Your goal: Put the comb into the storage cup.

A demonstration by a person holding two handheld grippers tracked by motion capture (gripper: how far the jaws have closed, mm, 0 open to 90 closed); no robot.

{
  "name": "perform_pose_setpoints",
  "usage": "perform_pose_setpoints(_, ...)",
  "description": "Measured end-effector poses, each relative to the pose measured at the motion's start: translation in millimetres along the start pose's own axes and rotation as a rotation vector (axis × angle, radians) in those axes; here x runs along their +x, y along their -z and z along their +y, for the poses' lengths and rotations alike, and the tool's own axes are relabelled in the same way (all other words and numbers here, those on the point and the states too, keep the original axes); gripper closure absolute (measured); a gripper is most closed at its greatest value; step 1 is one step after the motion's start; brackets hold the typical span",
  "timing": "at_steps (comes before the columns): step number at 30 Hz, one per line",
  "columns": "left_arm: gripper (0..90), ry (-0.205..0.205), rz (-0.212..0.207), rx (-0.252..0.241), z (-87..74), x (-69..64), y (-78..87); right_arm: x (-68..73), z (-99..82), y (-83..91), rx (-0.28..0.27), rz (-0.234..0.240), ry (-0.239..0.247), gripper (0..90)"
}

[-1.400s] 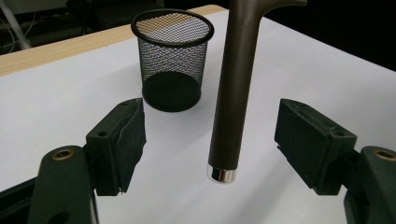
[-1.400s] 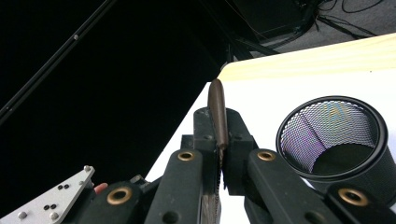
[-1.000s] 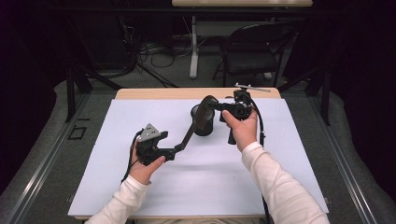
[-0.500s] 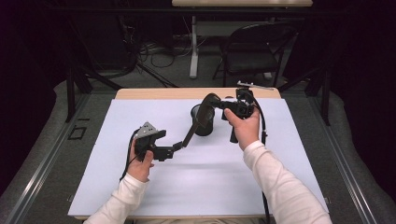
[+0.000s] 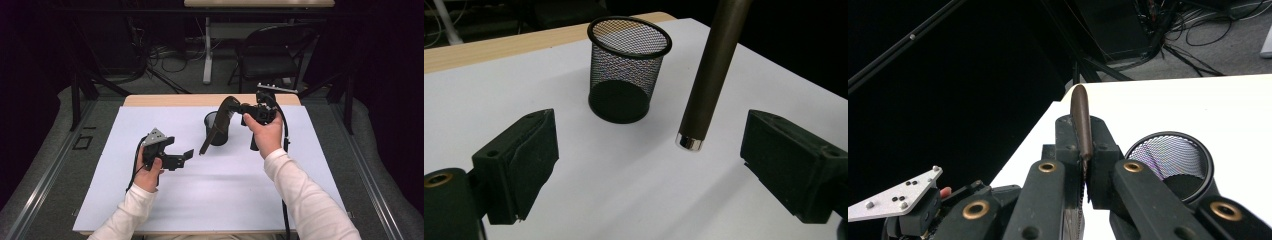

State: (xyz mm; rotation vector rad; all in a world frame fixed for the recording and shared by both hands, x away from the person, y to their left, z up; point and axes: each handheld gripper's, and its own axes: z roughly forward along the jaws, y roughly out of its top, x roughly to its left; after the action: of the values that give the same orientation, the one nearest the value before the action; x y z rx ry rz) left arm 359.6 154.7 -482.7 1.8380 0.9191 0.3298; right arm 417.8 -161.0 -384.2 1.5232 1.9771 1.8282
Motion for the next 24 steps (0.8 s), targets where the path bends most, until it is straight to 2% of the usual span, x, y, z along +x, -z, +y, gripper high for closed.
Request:
perform_pose_setpoints(6, 0.6, 0.007, -0.009, 0.006, 0.2, 3.0, 1.3, 3.7, 5.5, 2.5, 0.001, -0.016, 0.021, 87.1)
perform_pose_setpoints(8, 0.6, 0.005, 0.006, 0.017, 0.3, 3.6, 1.2, 5.2, 7.8, 3.6, -0.001, -0.022, 0.029, 87.1)
perform_pose_setpoints(16, 0.6, 0.004, 0.013, 0.015, 0.7, 4.7, 3.4, 13.9, 17.0, 6.7, -0.002, -0.054, 0.081, 87.1)
perform_pose_setpoints(24, 0.6, 0.006, 0.023, 0.024, 0.8, 5.3, 4.1, 18.6, 26.7, 9.3, -0.016, -0.084, 0.107, 87.1)
